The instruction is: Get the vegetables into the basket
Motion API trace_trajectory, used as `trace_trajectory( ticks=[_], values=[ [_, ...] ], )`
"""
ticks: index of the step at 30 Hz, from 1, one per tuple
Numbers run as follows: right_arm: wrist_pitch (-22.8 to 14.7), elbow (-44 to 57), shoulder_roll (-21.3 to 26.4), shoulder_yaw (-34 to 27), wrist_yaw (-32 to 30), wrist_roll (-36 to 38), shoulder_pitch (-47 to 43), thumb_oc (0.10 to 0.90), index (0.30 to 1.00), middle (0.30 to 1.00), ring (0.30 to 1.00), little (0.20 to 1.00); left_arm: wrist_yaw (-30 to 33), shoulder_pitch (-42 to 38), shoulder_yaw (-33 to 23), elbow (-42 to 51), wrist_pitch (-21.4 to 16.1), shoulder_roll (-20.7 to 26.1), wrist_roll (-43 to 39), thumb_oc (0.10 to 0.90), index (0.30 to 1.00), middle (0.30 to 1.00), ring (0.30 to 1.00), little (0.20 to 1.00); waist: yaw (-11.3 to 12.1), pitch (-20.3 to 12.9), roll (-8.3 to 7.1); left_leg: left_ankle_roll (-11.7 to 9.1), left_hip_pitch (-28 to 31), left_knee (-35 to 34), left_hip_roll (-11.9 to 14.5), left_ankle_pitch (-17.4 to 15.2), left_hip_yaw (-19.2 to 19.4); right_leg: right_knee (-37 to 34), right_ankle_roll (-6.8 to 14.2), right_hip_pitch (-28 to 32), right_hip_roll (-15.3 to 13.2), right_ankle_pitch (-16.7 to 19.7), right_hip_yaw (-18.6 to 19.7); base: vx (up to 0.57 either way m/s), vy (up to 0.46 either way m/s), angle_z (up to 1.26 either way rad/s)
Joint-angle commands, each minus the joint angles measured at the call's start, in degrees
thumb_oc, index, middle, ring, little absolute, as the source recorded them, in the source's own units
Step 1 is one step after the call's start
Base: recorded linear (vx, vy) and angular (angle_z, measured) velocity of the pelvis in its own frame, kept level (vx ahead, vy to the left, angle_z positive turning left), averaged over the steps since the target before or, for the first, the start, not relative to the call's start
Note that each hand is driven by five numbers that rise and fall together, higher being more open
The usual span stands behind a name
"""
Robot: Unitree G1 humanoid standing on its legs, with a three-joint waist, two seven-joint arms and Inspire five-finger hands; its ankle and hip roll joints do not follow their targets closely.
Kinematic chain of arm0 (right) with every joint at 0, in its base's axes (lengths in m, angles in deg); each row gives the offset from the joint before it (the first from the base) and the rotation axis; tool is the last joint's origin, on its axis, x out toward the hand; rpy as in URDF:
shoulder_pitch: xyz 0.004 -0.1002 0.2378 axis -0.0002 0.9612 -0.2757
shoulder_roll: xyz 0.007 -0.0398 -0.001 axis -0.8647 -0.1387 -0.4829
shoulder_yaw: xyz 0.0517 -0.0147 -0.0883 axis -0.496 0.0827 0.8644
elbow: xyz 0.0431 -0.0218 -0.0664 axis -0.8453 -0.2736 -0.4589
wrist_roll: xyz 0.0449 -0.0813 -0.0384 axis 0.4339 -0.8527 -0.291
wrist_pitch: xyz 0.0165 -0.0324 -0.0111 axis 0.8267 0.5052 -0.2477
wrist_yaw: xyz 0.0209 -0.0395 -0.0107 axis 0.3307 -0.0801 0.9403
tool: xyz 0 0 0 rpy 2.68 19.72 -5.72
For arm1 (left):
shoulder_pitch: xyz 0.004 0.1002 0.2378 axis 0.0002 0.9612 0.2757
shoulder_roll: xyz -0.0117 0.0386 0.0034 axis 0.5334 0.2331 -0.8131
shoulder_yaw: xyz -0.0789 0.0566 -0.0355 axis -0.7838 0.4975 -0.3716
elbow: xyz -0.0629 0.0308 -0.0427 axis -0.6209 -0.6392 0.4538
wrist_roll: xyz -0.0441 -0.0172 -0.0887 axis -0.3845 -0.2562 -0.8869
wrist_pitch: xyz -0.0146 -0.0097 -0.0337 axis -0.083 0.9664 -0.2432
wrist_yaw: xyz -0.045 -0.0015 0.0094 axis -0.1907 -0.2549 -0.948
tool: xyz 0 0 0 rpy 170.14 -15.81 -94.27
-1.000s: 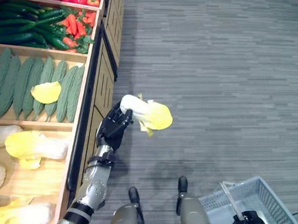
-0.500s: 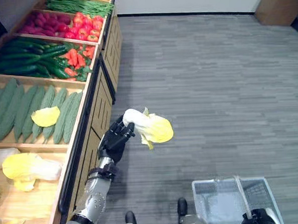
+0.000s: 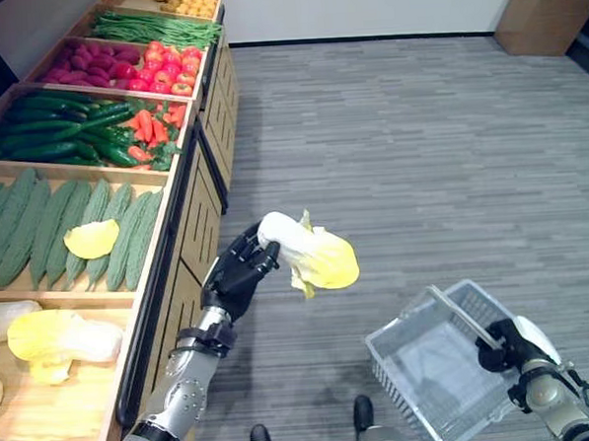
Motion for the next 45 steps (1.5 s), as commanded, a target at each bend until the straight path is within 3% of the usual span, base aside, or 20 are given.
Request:
trace_trajectory(
  ticks=[1,10,19,37,42,45],
  values=[
    [-2.7,0.9,6.9,2.1,-3.6,-1.3,-11.6,0.400,0.300,0.300,0.300,0.300,-4.6,-7.6,2.2,8.4,-3.4,1.3,2.6,0.400,0.300,0.300,0.300,0.300,1.1,-3.3,-1.37,-3.3,1.4,0.3,3.4,0.3,-1.0,0.2,5.5,-1.0,-4.2,2.8,0.8,0.00,0.000,0.00],
    [-3.9,4.8,6.3,8.8,-2.2,-3.0,-20.4,0.400,0.300,0.300,0.300,0.300,-5.4,-16.0,8.2,10.8,-4.7,3.6,11.3,0.400,0.300,0.300,0.300,0.300,1.2,-3.7,-1.17,-3.1,2.5,0.3,3.3,-0.6,-0.5,0.2,5.7,-0.4,-4.3,2.6,1.2,0.00,0.000,0.00],
    [-4.5,5.7,4.1,13.0,-1.2,0.4,-28.6,0.400,0.300,0.300,0.300,0.300,-4.7,-24.4,15.2,12.2,-5.9,3.5,19.4,0.400,0.300,0.300,0.300,0.300,1.3,-4.1,-1.14,-2.9,2.8,0.3,2.9,-1.1,-0.4,0.3,5.9,-0.4,-4.6,2.8,1.5,0.00,0.003,-0.01],
    [-5.5,7.6,-3.1,13.0,-1.5,10.6,-35.6,0.400,0.300,0.300,0.300,0.300,-7.5,-22.7,21.0,15.1,-4.4,8.8,25.0,0.400,0.300,0.300,0.300,0.300,2.6,-3.7,-0.73,-2.8,2.6,0.3,2.8,-1.2,-0.7,0.2,5.7,0.2,-4.8,2.6,0.5,0.00,0.001,0.00],
    [-5.7,9.1,-4.5,12.3,-1.3,13.5,-36.0,0.400,0.300,0.300,0.300,0.300,-6.0,-22.8,21.8,14.0,-4.7,7.7,29.1,0.400,0.300,0.300,0.300,0.300,2.7,-3.3,-0.95,-2.8,2.5,0.3,2.8,-1.2,-0.9,0.3,5.6,0.3,-4.9,2.6,0.3,0.00,0.000,0.00],
    [-6.0,13.1,-4.9,12.1,-0.8,14.4,-35.3,0.400,0.300,0.300,0.300,0.300,-4.0,-22.7,23.0,8.6,-4.5,4.2,34.6,0.400,0.300,0.300,0.300,0.300,2.5,-3.1,-1.20,-2.7,2.5,0.3,2.8,-1.3,-0.8,0.4,5.5,0.1,-4.9,2.5,0.4,0.00,0.000,0.00]
  ],
)
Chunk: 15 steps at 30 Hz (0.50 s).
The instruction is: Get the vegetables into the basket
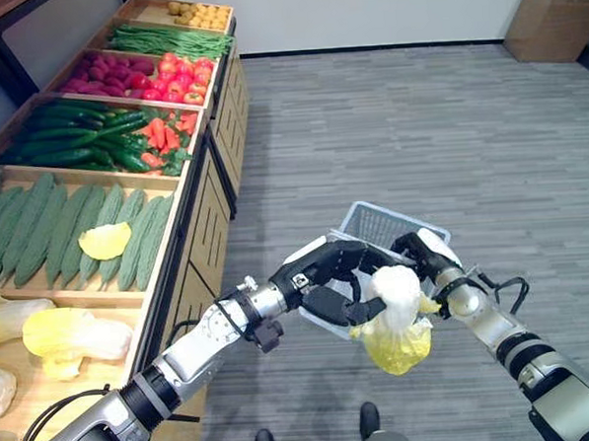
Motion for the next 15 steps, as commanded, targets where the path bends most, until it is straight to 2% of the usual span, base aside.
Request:
trace_trajectory(
  ticks=[1,15],
  values=[
    [-5.5,6.8,-0.1,-3.5,-3.9,4.0,-13.7,0.400,0.300,0.300,0.300,0.300,2.3,-3.7,0.7,-1.2,-5.3,-4.2,4.0,0.400,0.300,0.300,0.300,0.300,0.7,-2.6,-2.40,-2.6,1.4,0.1,2.7,-1.5,-1.2,0.3,5.8,-0.7,-5.1,2.3,0.2,0.00,0.000,0.00],
    [-5.5,15.4,-1.6,-4.0,-2.0,5.3,-9.8,0.400,0.300,0.300,0.300,0.300,8.8,-2.2,-1.7,-21.2,-3.7,-13.4,13.3,0.400,0.300,0.300,0.300,0.300,-0.2,-3.0,-2.54,-2.6,1.7,0.1,2.9,-1.6,-0.8,0.3,5.5,-0.5,-4.8,1.9,0.4,0.00,0.000,0.00]
  ],
)
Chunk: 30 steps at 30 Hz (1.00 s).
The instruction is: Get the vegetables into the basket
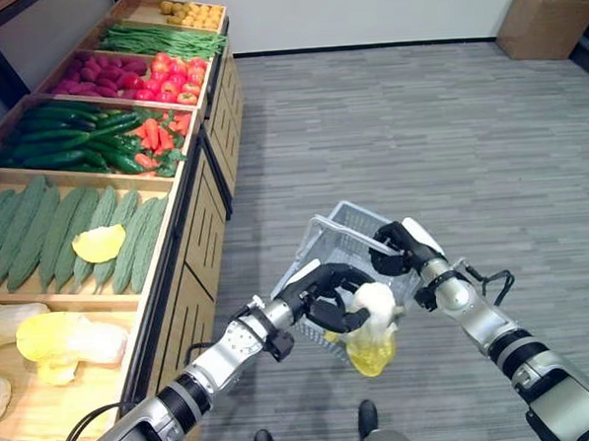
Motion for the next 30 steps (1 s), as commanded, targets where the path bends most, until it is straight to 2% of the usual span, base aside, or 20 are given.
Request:
trace_trajectory(
  ticks=[1,5,13,21,22,23,24,30],
  values=[
    [-6.5,8.9,-0.2,-4.1,-3.1,4.4,-9.8,0.400,0.300,0.300,0.300,0.300,2.7,-3.4,-1.7,0.1,-5.0,-2.5,3.0,0.400,0.300,0.300,0.300,0.300,0.7,-3.2,-2.47,-2.6,1.8,0.1,2.9,-1.6,-0.9,0.3,5.5,-0.4,-4.9,1.9,0.4,0.00,0.000,0.00],
    [-6.8,12.6,-0.4,-4.5,-2.4,5.3,-7.7,0.400,0.300,0.300,0.300,0.300,6.7,-2.6,-4.8,-7.5,-4.2,-5.5,3.8,0.400,0.300,0.300,0.300,0.300,0.5,-3.3,-2.61,-2.7,2.1,0.1,2.9,-1.5,-0.5,0.3,5.4,-0.3,-4.8,1.9,0.4,0.00,0.000,0.00],
    [-7.1,17.5,-1.1,-4.1,-1.9,6.0,-5.4,0.400,0.300,0.300,0.300,0.300,13.3,-3.3,-9.6,-17.2,-2.9,-10.3,2.9,0.400,0.300,0.300,0.300,0.300,0.0,-3.4,-3.01,-2.8,2.3,0.1,3.0,-1.4,-0.2,0.4,5.2,-0.3,-4.6,2.0,0.4,0.00,0.000,0.00],
    [-6.7,20.9,-1.3,-2.5,-1.4,6.1,-3.8,0.400,0.300,0.300,0.300,0.300,18.6,-6.0,-13.3,-21.6,-1.9,-13.6,0.1,0.400,0.300,0.300,0.300,0.300,-0.6,-3.3,-3.03,-2.8,2.3,0.1,3.1,-1.3,0.0,0.4,5.2,-0.4,-4.4,2.0,0.5,0.00,0.000,0.00],
    [-6.5,21.0,-1.1,-2.3,-1.3,5.6,-3.7,0.400,0.300,0.300,0.300,0.300,19.2,-6.4,-13.5,-22.0,-1.6,-13.9,-0.1,0.512,0.456,0.456,0.456,0.456,-0.6,-3.3,-3.00,-2.8,2.3,0.1,3.1,-1.3,0.0,0.4,5.2,-0.4,-4.4,2.0,0.5,0.00,0.000,0.00],
    [-6.5,21.4,-1.0,-2.0,-1.2,5.2,-3.6,0.400,0.300,0.300,0.300,0.300,19.7,-6.6,-13.8,-22.3,-1.5,-14.1,-0.3,0.814,0.879,0.879,0.879,0.879,-0.7,-3.3,-2.99,-2.8,2.4,0.1,3.2,-1.3,0.1,0.4,5.2,-0.3,-4.4,2.0,0.5,0.00,0.000,0.00],
    [-6.3,21.6,-0.8,-1.9,-1.3,4.4,-3.4,0.400,0.300,0.300,0.300,0.300,20.2,-7.0,-14.1,-22.3,-1.3,-14.2,-0.2,0.900,1.000,1.000,1.000,1.000,-0.7,-3.3,-2.95,-2.9,2.5,0.1,3.2,-1.3,0.1,0.5,5.2,-0.3,-4.4,2.0,0.5,0.00,0.000,0.00],
    [-5.7,20.3,-0.6,-2.7,-1.6,2.9,-2.2,0.400,0.300,0.300,0.300,0.300,20.3,-6.7,-14.0,-21.4,-0.8,-13.7,2.2,0.900,1.000,1.000,1.000,1.000,-0.6,-3.3,-2.78,-2.9,2.6,0.1,3.3,-1.3,-0.1,0.4,5.2,-0.1,-4.4,1.9,0.3,0.00,0.000,0.00]
  ],
)
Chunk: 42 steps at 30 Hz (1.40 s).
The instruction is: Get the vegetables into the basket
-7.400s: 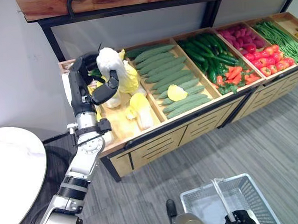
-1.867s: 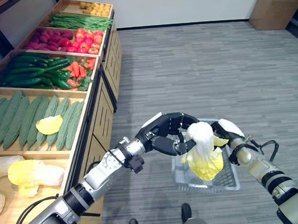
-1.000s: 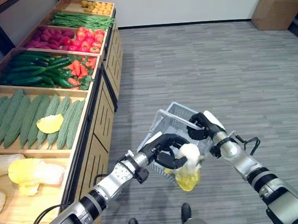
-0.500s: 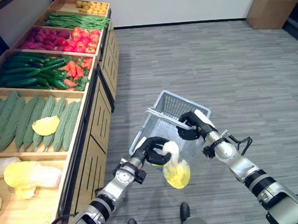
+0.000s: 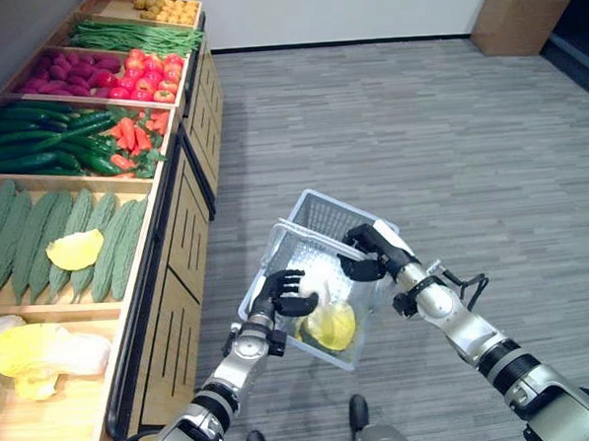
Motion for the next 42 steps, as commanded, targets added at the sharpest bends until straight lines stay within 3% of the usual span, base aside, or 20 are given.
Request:
trace_trajectory(
  ticks=[1,8,14,16,19,23,25,29,34,39,42],
  values=[
    [-6.1,8.7,0.8,-3.8,-3.4,0.9,-6.1,0.400,0.300,0.300,0.300,0.300,1.6,-8.0,1.1,-1.1,-3.3,-0.6,1.5,0.900,1.000,1.000,1.000,1.000,1.6,-4.0,-1.49,-2.8,2.2,0.1,2.8,-1.3,-1.0,0.4,5.2,0.0,-4.9,1.9,-0.4,0.00,0.000,0.00],
    [-5.5,5.9,0.6,-7.2,-4.5,-0.1,-4.0,0.400,0.300,0.300,0.300,0.300,-0.9,-6.6,3.6,6.2,-3.1,2.7,6.9,0.900,1.000,1.000,1.000,1.000,2.2,-3.8,-1.30,-2.6,2.1,0.1,2.7,-1.4,-1.4,0.5,5.2,0.3,-5.0,1.8,-0.7,0.00,0.001,0.00],
    [-4.9,2.0,1.4,-12.5,-5.9,-1.9,-1.2,0.400,0.300,0.300,0.300,0.300,-9.8,-3.8,6.7,23.8,-5.2,10.1,8.5,0.900,1.000,1.000,1.000,1.000,2.9,-3.5,-0.90,-2.2,2.0,0.1,2.4,-1.9,-2.2,0.5,5.4,0.7,-5.4,1.6,-1.1,0.00,0.003,0.04],
    [-4.9,0.9,1.9,-14.2,-6.3,-2.5,-0.1,0.400,0.300,0.300,0.300,0.300,-14.5,-2.5,7.7,30.7,-6.0,13.6,5.8,0.900,1.000,1.000,1.000,1.000,3.1,-3.4,-0.68,-2.2,2.1,0.1,2.3,-2.0,-2.4,0.5,5.5,0.8,-5.5,1.6,-1.2,0.00,0.008,0.02],
    [-5.2,-0.1,3.1,-16.7,-5.9,-3.6,2.6,0.400,0.300,0.300,0.300,0.300,-21.4,0.8,7.0,41.9,-6.7,20.4,-4.5,0.900,1.000,1.000,1.000,1.000,3.4,-3.3,-0.51,-2.2,2.3,0.1,2.1,-2.2,-2.4,0.5,5.6,1.0,-5.6,1.5,-1.2,0.01,0.010,0.04],
    [-5.7,-2.6,4.6,-19.7,-5.3,-5.3,7.9,0.400,0.300,0.300,0.300,0.300,-28.4,8.6,6.0,48.6,-4.6,25.6,-22.4,0.900,1.000,1.000,1.000,1.000,3.4,-3.3,-0.37,-2.2,2.6,0.1,1.9,-2.4,-2.5,0.6,5.7,1.1,-5.7,1.5,-1.0,0.01,0.004,0.03],
    [-6.0,-5.0,4.8,-21.0,-5.6,-5.5,10.0,0.400,0.300,0.300,0.300,0.300,-29.4,11.2,5.2,50.2,-4.4,28.5,-24.3,0.900,1.000,1.000,1.000,1.000,3.5,-3.2,-0.30,-2.2,2.7,0.1,1.9,-2.4,-2.6,0.7,5.8,1.2,-5.7,1.4,-1.0,0.00,0.000,-0.02],
    [-6.6,-8.6,4.0,-22.4,-6.2,-4.4,12.2,0.400,0.300,0.300,0.300,0.300,-29.7,14.4,4.5,48.2,-4.4,31.1,-24.9,0.900,1.000,1.000,1.000,1.000,3.6,-2.9,-0.24,-2.3,2.7,0.1,1.9,-2.2,-2.6,0.9,5.8,1.1,-5.6,1.5,-0.9,0.00,0.000,0.00],
    [-7.9,-14.4,2.5,-24.4,-6.0,-3.4,17.1,0.400,0.300,0.300,0.300,0.300,-31.1,17.8,3.6,41.1,-5.5,35.3,-17.4,0.900,1.000,1.000,1.000,1.000,3.4,-2.9,-0.15,-2.5,2.8,0.1,1.8,-2.0,-2.6,1.1,5.9,0.9,-5.6,1.5,-0.8,0.00,0.000,0.00],
    [-8.7,-20.8,-0.4,-27.4,-4.8,1.9,21.6,0.400,0.300,0.300,0.300,0.300,-31.0,20.9,2.5,28.3,-6.2,33.9,-9.1,0.900,1.000,1.000,1.000,1.000,2.9,-3.1,0.12,-2.5,2.9,0.1,1.7,-2.0,-2.3,1.2,6.1,0.6,-5.6,1.6,-0.7,0.00,0.005,-0.02],
    [-8.7,-27.0,-2.7,-28.7,-3.5,5.5,24.1,0.400,0.300,0.300,0.300,0.300,-27.5,23.0,-1.4,11.4,-5.8,26.3,-0.5,0.900,1.000,1.000,1.000,1.000,2.3,-3.1,0.35,-2.6,2.7,0.1,1.6,-1.8,-2.2,1.5,6.0,0.2,-5.7,1.6,-0.5,-0.01,0.012,-0.04]
  ],
)
